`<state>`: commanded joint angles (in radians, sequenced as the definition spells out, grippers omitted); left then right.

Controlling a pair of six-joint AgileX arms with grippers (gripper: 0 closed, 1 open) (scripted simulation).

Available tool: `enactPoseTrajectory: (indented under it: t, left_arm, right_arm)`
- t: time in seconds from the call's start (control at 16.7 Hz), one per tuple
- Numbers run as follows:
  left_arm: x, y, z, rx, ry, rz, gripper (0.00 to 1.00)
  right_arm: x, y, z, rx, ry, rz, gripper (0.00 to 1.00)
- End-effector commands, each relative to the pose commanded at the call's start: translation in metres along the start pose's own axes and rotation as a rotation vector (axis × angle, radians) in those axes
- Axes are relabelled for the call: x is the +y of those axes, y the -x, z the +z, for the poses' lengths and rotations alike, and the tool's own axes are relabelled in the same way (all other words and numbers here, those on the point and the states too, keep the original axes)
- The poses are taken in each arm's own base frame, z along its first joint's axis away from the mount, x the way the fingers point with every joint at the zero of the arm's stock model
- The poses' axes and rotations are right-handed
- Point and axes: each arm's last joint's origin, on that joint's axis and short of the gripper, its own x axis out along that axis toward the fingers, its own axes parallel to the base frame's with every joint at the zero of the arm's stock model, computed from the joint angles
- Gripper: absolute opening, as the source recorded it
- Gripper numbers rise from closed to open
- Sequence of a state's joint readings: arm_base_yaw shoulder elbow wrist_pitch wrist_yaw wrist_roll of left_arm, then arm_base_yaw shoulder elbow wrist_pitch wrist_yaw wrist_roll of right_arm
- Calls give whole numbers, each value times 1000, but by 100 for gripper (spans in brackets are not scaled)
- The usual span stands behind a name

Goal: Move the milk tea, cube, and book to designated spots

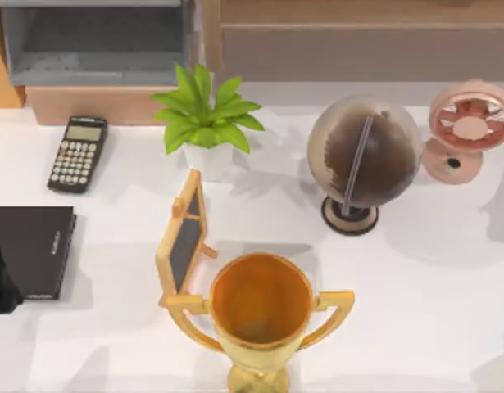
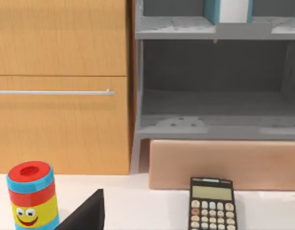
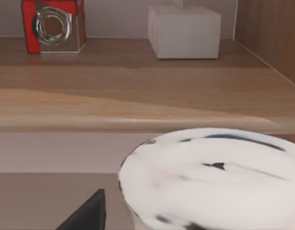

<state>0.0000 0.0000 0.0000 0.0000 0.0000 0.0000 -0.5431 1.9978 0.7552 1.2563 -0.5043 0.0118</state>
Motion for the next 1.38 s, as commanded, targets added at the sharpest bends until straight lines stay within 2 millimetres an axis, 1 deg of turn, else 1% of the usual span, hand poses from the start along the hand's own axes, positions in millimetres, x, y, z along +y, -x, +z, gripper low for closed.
enactPoseTrajectory:
  t: [0.42, 0.6, 0.72, 0.9, 1.08, 1.2, 1.38]
  left_arm:
    - [0, 0, 0, 0, 0, 0, 100]
    - [0, 0, 0, 0, 0, 0, 100]
    - [0, 0, 0, 0, 0, 0, 100]
    - [0, 0, 0, 0, 0, 0, 100]
    - [0, 0, 0, 0, 0, 0, 100]
    - [0, 0, 0, 0, 0, 0, 100]
    - [0, 0, 0, 0, 0, 0, 100]
  right_arm:
    - [1, 1, 3, 5, -2, 4, 100]
    - [-2, 8, 13, 41, -14, 0, 100]
    - [-4, 15, 19, 98, -36, -9, 100]
    - [-1, 25, 20, 249, -92, -27, 100]
    - [11, 34, 18, 473, -161, -36, 100]
    - [28, 41, 19, 657, -200, -20, 100]
    - [65, 59, 25, 953, -215, 35, 100]
